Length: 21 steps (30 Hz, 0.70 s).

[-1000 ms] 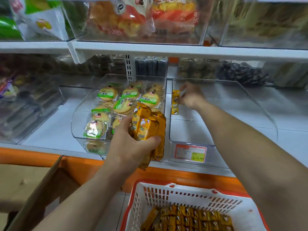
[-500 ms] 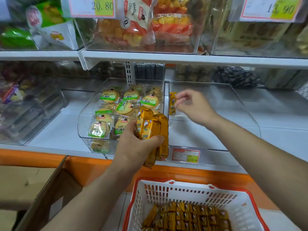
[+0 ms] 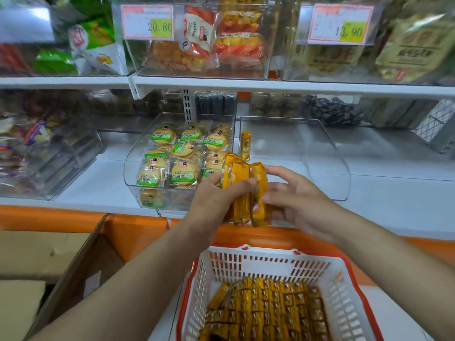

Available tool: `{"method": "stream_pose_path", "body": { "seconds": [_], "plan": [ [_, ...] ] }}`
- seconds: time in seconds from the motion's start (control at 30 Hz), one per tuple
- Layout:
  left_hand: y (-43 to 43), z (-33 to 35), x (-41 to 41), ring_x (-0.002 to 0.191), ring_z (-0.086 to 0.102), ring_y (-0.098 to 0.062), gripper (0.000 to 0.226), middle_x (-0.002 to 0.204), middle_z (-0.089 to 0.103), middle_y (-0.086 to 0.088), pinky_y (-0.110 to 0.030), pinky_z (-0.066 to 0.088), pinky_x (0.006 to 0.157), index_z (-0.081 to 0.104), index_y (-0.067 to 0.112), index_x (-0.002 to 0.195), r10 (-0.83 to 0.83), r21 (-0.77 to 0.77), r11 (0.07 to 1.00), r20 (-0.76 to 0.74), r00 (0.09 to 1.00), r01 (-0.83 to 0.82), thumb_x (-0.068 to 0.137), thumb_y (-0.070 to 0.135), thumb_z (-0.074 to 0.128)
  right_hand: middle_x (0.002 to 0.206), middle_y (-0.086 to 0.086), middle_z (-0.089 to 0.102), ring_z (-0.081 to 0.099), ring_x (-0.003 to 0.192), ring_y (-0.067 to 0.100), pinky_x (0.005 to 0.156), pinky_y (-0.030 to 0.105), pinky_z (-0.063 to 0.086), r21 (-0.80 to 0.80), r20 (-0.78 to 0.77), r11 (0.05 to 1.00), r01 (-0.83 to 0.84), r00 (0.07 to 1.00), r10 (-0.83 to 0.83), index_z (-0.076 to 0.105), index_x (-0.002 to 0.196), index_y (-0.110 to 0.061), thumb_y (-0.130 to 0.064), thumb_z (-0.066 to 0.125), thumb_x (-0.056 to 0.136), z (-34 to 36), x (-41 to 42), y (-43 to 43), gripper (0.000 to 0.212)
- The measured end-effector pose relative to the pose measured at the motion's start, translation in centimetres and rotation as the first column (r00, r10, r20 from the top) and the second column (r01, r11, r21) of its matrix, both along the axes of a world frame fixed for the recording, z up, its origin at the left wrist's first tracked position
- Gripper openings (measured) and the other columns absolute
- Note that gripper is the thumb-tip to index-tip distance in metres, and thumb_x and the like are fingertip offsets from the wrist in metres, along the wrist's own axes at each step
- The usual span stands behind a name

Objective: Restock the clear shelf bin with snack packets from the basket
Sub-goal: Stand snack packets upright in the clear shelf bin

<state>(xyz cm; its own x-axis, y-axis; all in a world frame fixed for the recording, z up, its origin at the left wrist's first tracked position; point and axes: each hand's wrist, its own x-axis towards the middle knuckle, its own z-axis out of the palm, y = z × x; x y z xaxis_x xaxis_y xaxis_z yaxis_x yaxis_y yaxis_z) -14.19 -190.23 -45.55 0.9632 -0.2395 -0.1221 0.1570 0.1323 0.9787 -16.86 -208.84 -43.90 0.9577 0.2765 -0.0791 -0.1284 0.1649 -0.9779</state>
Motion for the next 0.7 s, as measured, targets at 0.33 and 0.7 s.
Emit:
{"method": "stream_pose_path", "body": {
  "seconds": [0.33,0.7],
  "plan": [
    [-0.1,0.1,-0.1,0.069,0.076,-0.018,0.018,0.082,0.079,-0.002,-0.027,0.055,0.051,0.072,0.019,0.093,-0.027,0.051,0.998,-0.026,0.999,0.029,0.083,0.031,0.082,0.118,0.028,0.067,0.066,0.103,0.051,0.070,0.037,0.061,0.152,-0.082,0.987,-0.052,0.995,0.065,0.056,0.130,-0.006,0.008,0.036,0.083,-0.1,-0.5,-1.0,0.053],
    [0.5,0.5,0.4,0.084,0.076,-0.029,0.047,0.095,0.076,-0.012,-0.043,0.064,0.068,0.066,0.006,0.116,-0.052,-0.029,0.998,-0.109,0.993,0.049,0.075,0.021,0.083,0.085,0.012,0.069,0.068,0.070,0.021,0.055,0.031,0.055,0.121,-0.074,0.968,0.218,0.975,-0.210,0.070,0.119,-0.015,-0.015,0.055,0.098,-0.9,0.6,-1.4,0.026]
  ]
}}
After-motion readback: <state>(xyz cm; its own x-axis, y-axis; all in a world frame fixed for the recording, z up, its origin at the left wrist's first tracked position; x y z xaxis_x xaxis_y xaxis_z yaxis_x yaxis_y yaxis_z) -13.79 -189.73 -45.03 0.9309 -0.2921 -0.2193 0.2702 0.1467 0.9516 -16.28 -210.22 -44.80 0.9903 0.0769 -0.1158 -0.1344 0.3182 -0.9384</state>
